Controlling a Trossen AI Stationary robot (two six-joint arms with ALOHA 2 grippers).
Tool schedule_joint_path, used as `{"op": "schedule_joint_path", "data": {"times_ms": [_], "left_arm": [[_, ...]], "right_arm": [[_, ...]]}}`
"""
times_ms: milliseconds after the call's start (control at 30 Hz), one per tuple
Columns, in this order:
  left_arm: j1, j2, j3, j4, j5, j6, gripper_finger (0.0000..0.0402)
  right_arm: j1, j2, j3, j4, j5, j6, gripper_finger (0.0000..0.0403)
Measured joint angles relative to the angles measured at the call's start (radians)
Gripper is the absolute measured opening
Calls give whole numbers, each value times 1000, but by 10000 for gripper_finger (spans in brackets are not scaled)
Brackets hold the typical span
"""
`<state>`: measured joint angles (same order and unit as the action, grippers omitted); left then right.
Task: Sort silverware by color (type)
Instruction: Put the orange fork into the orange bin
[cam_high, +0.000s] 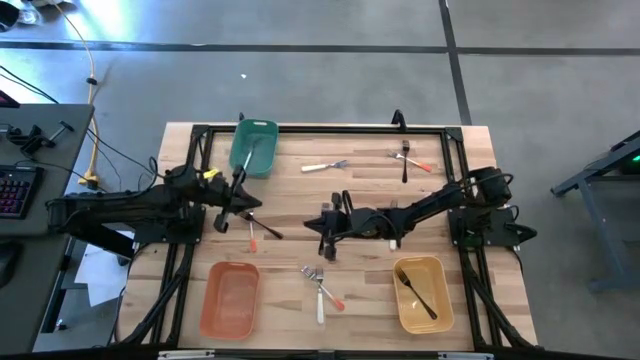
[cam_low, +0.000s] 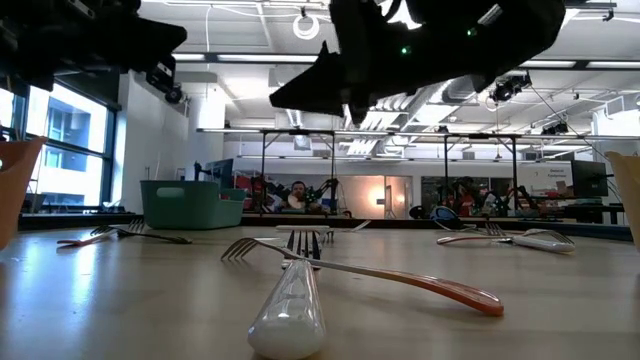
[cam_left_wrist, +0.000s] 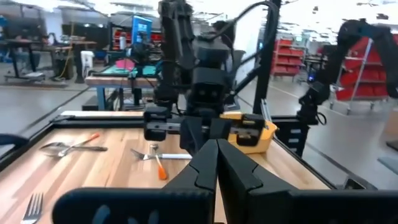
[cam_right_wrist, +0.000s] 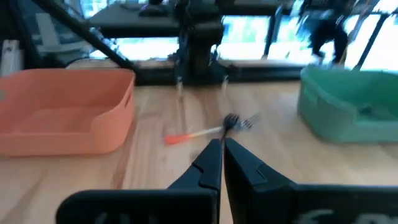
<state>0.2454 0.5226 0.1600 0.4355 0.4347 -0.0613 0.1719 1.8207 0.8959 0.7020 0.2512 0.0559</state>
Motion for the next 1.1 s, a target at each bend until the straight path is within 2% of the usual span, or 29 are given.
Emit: {"op": "schedule_joint_path", "data": {"times_ms": [200, 333, 533, 767, 933, 1100], "left_arm": [[-28, 8, 0, 13, -3, 11, 1], [-33, 9, 0, 13, -3, 13, 1], [-33, 9, 1, 11, -3, 12, 0], [-33, 9, 1, 7, -3, 11, 1], [-32, 9, 1, 10, -3, 11, 1], [-32, 9, 1, 8, -3, 11, 1]], "right_arm": [[9, -197, 0, -446, -19, 156, 0], [22, -358, 0, -751, 29, 332, 7], [41, -515, 1, -1109, 102, 506, 57], [4, -481, 1, -1473, 71, 575, 126], [-44, -414, 0, -1625, 27, 526, 139], [-112, -351, 0, -1660, -24, 428, 140]]}}
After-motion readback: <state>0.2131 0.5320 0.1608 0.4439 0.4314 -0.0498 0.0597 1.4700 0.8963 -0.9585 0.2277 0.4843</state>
